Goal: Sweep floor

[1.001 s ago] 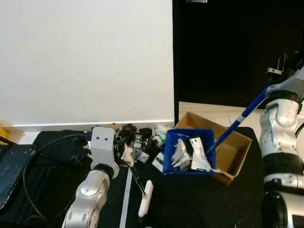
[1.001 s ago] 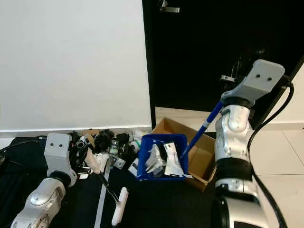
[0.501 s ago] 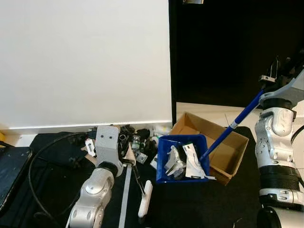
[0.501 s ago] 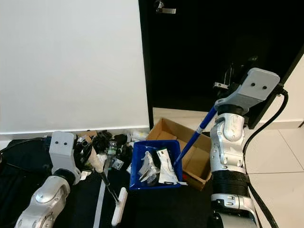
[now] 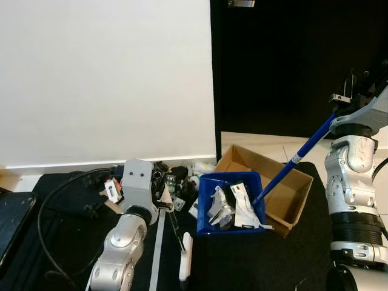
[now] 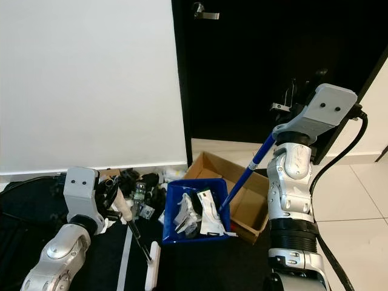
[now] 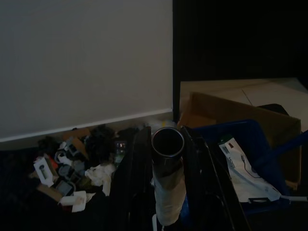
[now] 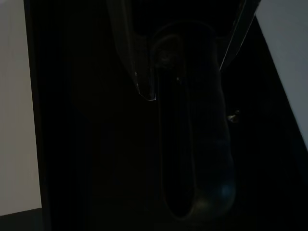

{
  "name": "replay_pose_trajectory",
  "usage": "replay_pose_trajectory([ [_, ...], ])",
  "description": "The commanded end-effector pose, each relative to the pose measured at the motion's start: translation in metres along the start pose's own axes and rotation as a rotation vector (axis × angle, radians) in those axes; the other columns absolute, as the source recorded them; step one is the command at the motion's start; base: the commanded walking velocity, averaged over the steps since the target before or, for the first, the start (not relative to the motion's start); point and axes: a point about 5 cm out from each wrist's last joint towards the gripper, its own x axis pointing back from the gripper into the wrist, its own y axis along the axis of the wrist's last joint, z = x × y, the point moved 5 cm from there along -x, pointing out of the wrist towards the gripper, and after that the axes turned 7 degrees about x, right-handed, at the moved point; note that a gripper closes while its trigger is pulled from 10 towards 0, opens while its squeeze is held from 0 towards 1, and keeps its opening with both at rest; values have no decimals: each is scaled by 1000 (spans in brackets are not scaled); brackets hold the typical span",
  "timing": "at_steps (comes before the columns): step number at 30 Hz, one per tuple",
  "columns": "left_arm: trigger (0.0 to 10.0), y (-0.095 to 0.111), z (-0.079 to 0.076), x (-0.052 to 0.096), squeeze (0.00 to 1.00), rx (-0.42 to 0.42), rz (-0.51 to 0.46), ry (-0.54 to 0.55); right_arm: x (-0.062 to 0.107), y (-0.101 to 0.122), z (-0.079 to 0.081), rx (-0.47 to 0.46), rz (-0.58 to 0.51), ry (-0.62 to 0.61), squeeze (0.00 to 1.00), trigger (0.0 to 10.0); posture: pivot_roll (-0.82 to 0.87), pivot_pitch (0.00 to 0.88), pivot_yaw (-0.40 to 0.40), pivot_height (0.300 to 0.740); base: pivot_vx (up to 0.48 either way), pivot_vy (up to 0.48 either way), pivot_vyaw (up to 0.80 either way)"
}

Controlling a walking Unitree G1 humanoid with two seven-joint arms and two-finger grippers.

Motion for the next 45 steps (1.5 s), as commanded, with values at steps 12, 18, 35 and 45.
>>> replay_pose_trajectory([
  [12,10000,3,3,-2,0,3,-21,16,-3,21,2,-30,-66,1,0,10000,73,138,76,740,467,0,0],
  [18,10000,3,3,-2,0,3,-22,19,-3,21,3,-32,-64,4,0,10000,72,138,76,740,480,0,0],
  [35,10000,2,5,-2,0,2,-20,17,-2,20,2,-29,-58,1,0,10000,74,137,81,740,137,0,0],
  [45,10000,2,5,-2,0,0,-16,17,-3,20,-5,20,-65,-6,0,10000,73,136,83,740,0,0,0],
])
